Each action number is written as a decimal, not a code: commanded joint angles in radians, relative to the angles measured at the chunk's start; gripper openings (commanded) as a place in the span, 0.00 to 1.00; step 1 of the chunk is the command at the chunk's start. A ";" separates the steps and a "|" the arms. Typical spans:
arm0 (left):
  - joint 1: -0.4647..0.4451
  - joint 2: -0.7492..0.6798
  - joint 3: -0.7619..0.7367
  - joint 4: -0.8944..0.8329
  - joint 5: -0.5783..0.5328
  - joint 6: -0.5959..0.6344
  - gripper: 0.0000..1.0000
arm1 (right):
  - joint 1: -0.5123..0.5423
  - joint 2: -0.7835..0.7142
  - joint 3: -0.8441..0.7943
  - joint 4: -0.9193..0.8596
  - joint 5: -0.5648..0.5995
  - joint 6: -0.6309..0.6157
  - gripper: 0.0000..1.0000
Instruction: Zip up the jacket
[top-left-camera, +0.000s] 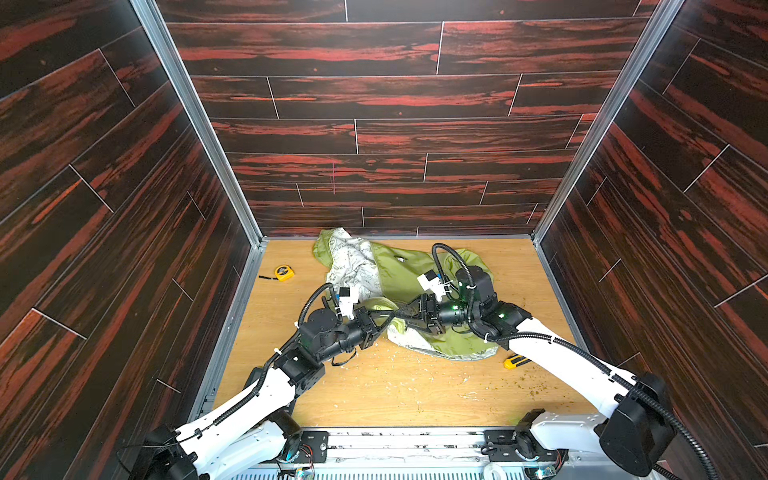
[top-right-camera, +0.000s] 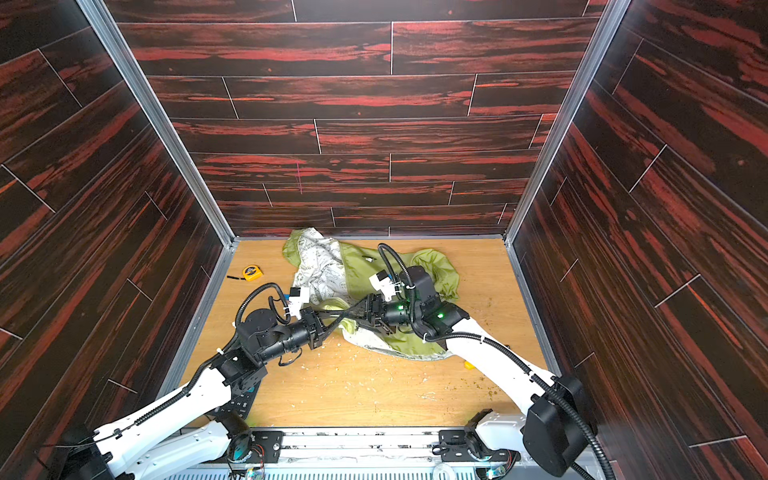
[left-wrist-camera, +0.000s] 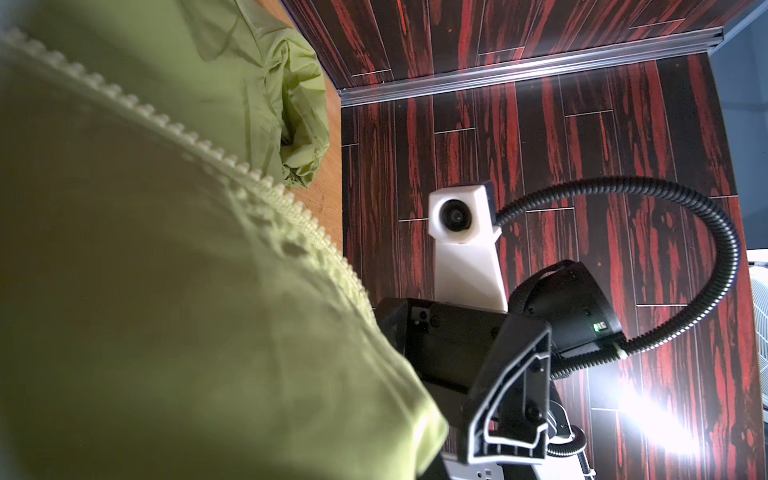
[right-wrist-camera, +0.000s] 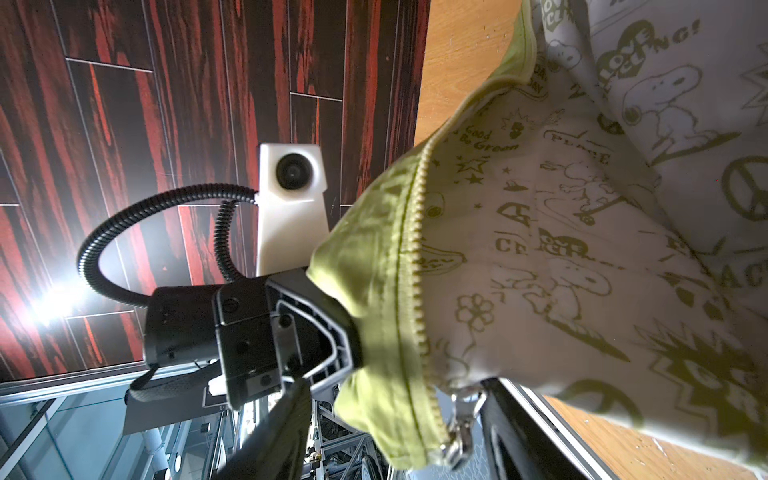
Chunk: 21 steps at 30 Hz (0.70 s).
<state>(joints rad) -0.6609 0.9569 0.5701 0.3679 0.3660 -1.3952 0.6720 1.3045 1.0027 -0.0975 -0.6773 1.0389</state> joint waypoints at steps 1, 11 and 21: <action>0.004 -0.007 -0.010 0.058 -0.007 -0.016 0.00 | 0.000 -0.057 0.011 0.019 0.000 -0.008 0.65; 0.009 0.011 -0.003 0.061 -0.027 -0.018 0.00 | 0.000 -0.179 -0.022 0.003 -0.038 -0.020 0.62; 0.011 0.052 0.010 0.083 -0.019 -0.019 0.00 | 0.000 -0.199 -0.021 0.019 -0.141 -0.038 0.60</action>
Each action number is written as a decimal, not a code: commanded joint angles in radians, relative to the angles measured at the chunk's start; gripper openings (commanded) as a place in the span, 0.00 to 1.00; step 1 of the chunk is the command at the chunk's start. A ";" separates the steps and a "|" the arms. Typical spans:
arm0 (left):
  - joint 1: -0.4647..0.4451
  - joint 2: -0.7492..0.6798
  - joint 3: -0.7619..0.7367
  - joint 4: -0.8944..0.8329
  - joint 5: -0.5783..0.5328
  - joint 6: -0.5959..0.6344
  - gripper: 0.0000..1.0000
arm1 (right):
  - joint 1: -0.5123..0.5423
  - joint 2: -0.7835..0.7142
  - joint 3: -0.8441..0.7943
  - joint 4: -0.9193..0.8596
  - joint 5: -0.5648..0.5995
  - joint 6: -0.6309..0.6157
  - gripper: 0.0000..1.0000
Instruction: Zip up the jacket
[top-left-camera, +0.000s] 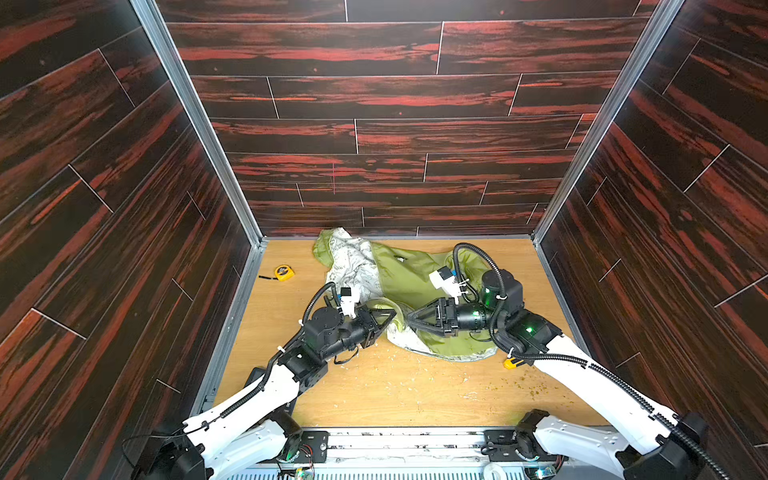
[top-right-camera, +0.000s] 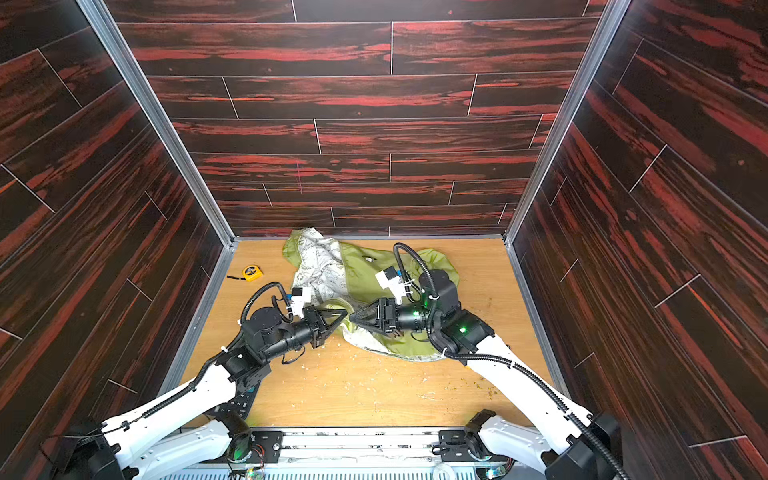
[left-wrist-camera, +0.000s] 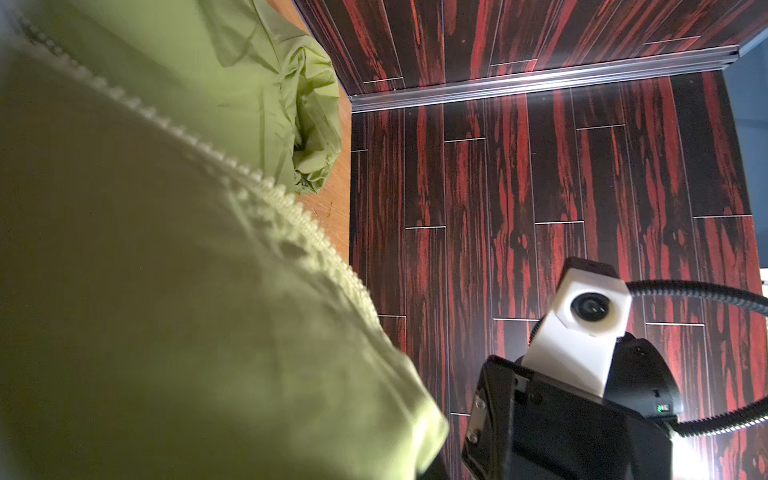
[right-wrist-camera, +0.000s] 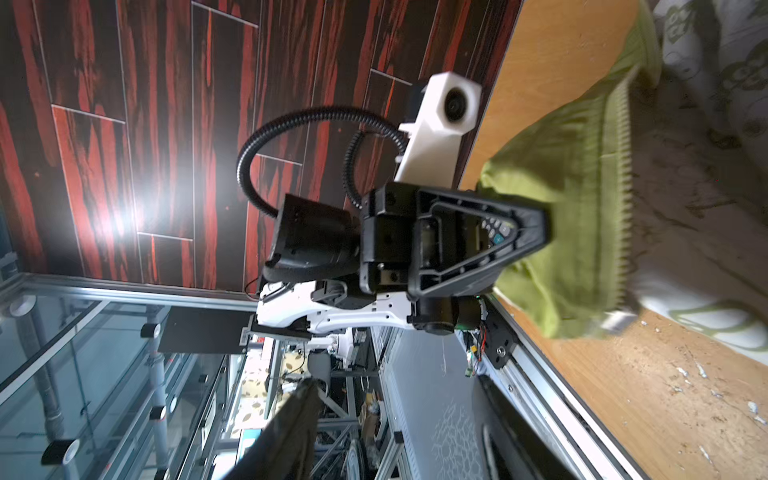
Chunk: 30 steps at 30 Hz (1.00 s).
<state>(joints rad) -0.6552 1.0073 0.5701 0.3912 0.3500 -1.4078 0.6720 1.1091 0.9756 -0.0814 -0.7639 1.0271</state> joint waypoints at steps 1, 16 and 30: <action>0.005 0.003 0.011 0.064 -0.003 -0.008 0.00 | -0.002 -0.002 0.012 -0.029 -0.044 -0.041 0.59; 0.006 -0.031 0.004 0.069 0.004 -0.013 0.00 | -0.033 0.193 0.034 -0.080 0.092 -0.053 0.65; 0.006 -0.067 -0.015 0.078 0.009 -0.038 0.00 | -0.062 0.222 -0.057 0.292 -0.079 0.074 0.55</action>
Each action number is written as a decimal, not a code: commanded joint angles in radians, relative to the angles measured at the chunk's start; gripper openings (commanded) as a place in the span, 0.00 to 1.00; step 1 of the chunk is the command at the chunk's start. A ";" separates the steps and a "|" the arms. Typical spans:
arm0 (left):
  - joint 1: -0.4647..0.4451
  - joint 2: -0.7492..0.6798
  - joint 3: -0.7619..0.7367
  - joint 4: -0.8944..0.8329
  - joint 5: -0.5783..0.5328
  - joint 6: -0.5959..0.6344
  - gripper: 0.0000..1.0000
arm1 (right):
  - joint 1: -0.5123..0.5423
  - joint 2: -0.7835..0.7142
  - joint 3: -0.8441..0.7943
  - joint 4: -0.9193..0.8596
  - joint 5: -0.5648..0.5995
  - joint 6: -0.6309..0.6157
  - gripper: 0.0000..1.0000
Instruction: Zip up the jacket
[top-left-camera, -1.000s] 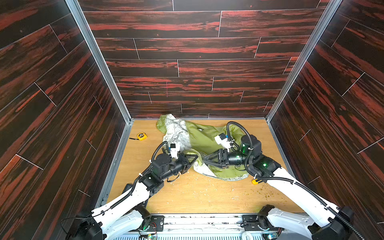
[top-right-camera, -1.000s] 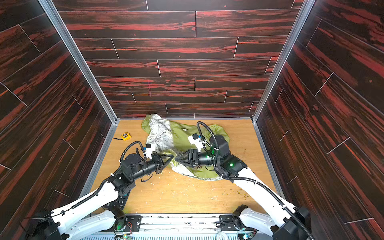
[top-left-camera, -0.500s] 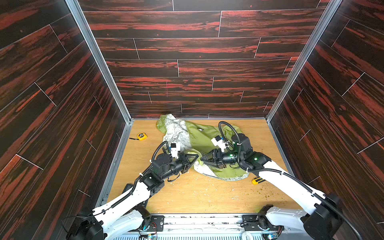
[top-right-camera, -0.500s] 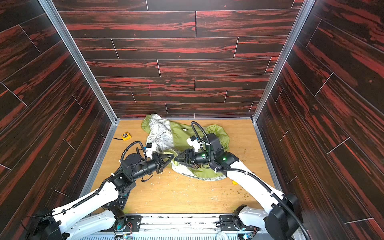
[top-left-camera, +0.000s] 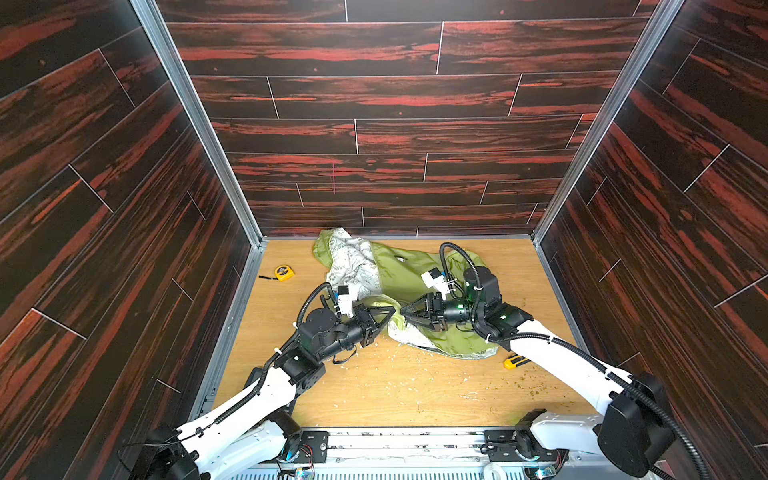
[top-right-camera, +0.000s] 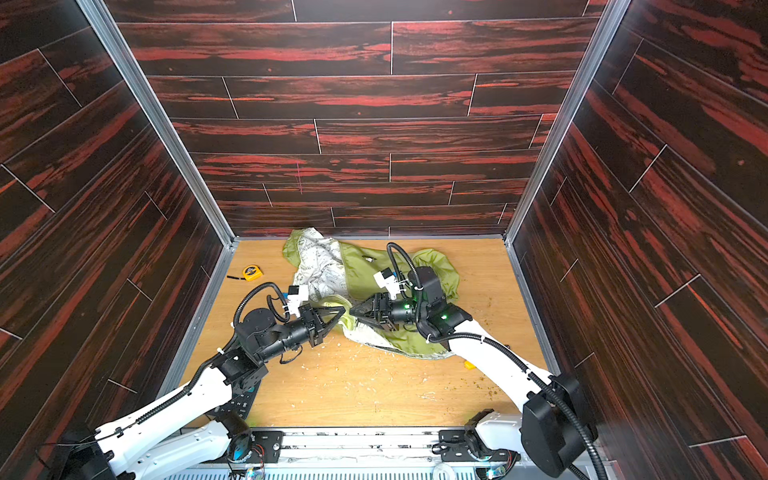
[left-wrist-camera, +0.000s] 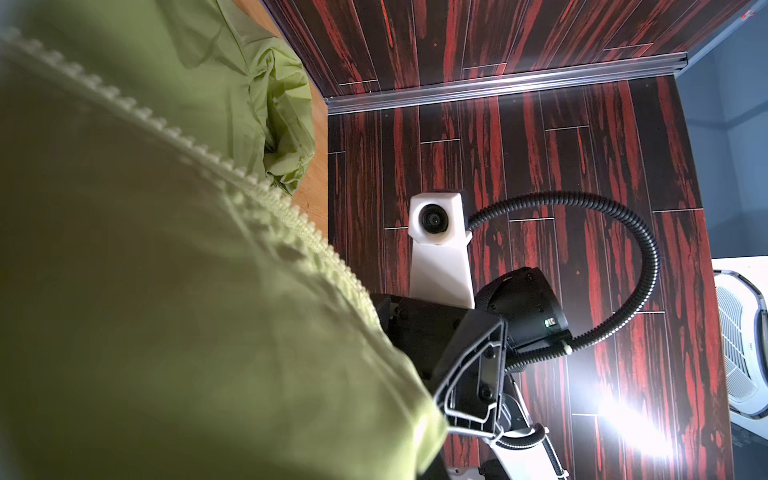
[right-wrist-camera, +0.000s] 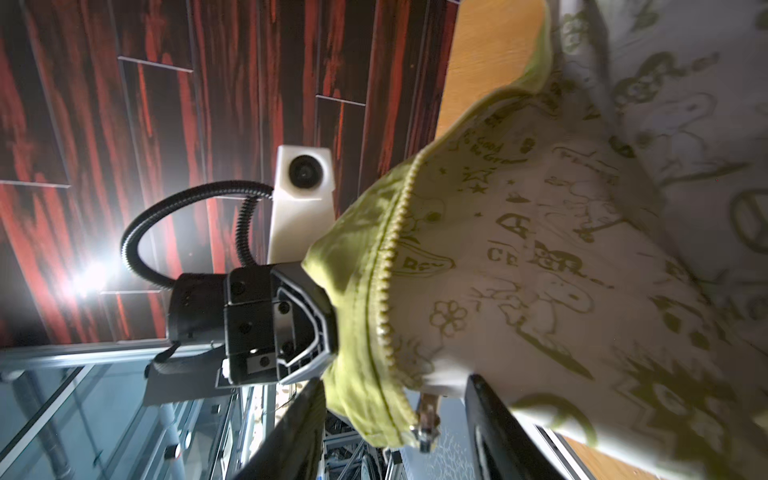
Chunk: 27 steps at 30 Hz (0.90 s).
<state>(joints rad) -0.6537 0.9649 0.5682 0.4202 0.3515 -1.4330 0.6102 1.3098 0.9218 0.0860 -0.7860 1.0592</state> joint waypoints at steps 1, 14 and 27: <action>0.005 -0.024 -0.014 0.051 0.009 -0.016 0.00 | 0.000 0.024 -0.002 0.136 -0.065 0.046 0.54; 0.006 0.001 -0.012 0.091 0.002 -0.030 0.00 | 0.000 0.032 -0.004 0.149 -0.110 0.045 0.33; 0.008 -0.021 -0.028 0.058 -0.029 -0.030 0.00 | -0.001 0.057 0.039 0.068 -0.111 0.025 0.01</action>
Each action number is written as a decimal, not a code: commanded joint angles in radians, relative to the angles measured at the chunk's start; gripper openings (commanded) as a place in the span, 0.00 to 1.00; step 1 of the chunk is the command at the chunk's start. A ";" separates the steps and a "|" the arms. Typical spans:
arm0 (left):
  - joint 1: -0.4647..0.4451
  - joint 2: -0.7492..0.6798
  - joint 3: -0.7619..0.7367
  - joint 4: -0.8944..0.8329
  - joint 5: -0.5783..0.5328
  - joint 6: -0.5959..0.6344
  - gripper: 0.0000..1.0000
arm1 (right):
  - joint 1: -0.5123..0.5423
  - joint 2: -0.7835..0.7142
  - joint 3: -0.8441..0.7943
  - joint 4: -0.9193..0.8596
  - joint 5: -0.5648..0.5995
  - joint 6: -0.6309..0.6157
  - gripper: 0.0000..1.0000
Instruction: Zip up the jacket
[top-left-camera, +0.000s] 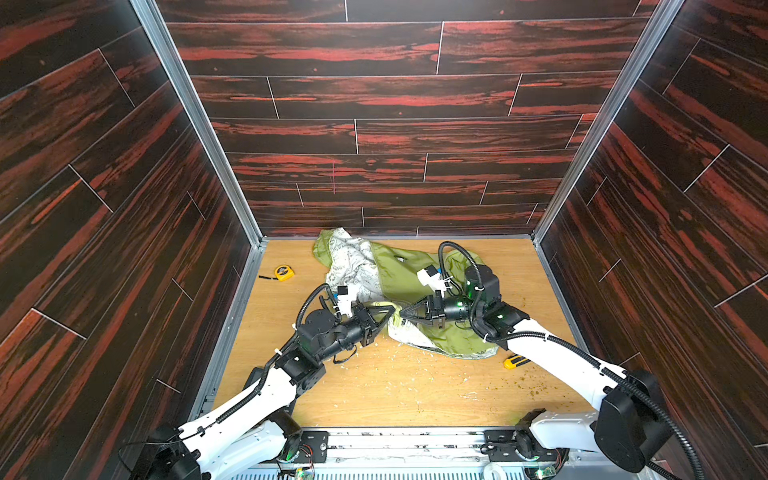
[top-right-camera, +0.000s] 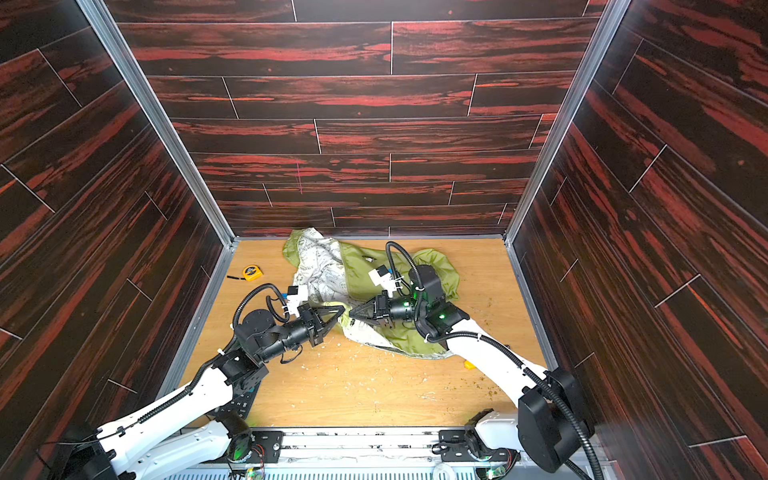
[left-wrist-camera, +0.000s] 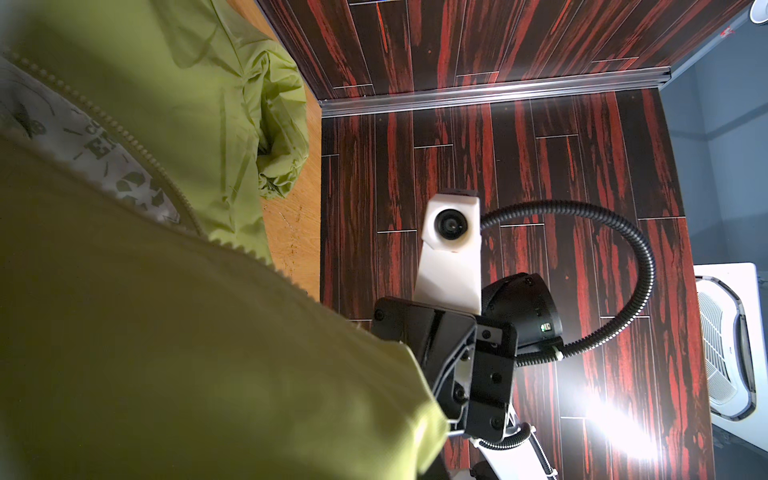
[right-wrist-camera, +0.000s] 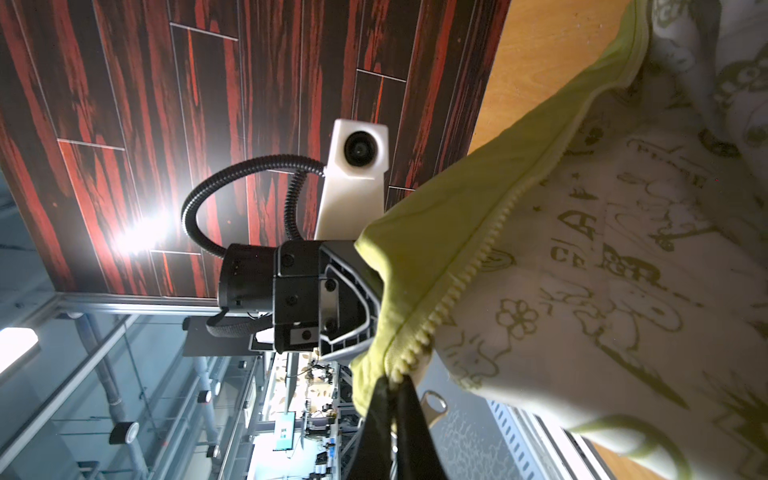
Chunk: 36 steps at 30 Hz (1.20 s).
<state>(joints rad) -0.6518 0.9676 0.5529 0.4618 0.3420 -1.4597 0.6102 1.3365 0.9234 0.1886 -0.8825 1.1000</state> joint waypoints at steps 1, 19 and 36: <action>0.006 -0.028 -0.013 0.006 -0.023 -0.004 0.03 | -0.001 0.035 0.043 -0.050 -0.013 -0.023 0.00; -0.002 -0.245 0.046 -0.539 -0.045 -0.094 0.76 | 0.030 0.126 0.168 -0.296 0.101 -0.105 0.00; -0.207 -0.143 -0.021 -0.271 -0.273 -0.335 0.77 | 0.068 0.158 0.232 -0.367 0.180 -0.069 0.00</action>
<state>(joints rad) -0.8539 0.8143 0.5652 0.1040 0.1246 -1.7561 0.6731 1.4757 1.1221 -0.1749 -0.7124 1.0107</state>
